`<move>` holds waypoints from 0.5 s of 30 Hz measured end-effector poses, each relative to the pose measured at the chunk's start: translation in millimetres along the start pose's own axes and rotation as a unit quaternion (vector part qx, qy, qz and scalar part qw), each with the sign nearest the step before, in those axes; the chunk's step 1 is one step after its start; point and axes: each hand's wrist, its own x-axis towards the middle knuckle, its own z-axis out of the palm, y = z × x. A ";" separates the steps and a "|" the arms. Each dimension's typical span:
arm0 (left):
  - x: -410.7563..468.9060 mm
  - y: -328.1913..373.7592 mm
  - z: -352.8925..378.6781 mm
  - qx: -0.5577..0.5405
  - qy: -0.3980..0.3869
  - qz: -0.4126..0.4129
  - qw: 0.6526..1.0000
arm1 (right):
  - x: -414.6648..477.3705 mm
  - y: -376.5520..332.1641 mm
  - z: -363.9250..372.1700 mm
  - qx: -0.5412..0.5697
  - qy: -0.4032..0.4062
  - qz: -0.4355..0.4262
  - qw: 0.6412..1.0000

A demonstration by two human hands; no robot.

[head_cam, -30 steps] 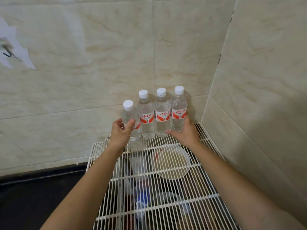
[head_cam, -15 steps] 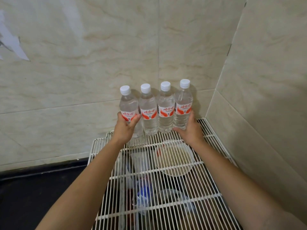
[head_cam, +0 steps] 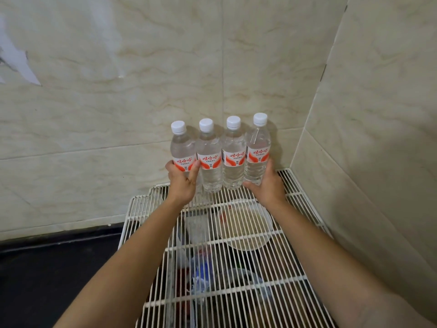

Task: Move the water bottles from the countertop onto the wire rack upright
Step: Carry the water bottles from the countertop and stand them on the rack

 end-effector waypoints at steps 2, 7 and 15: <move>-9.1 5.1 -6.1 0.004 -0.009 -0.019 1.000 | -4.6 -3.8 -4.8 -0.007 -0.033 0.011 0.999; -48.7 6.8 -27.1 0.120 0.004 -0.029 0.992 | -40.7 -7.7 -16.2 -0.041 -0.022 -0.014 0.999; -156.8 -37.5 -91.1 0.441 0.104 0.035 0.891 | -94.4 -12.5 -0.6 -0.129 0.022 -0.171 0.977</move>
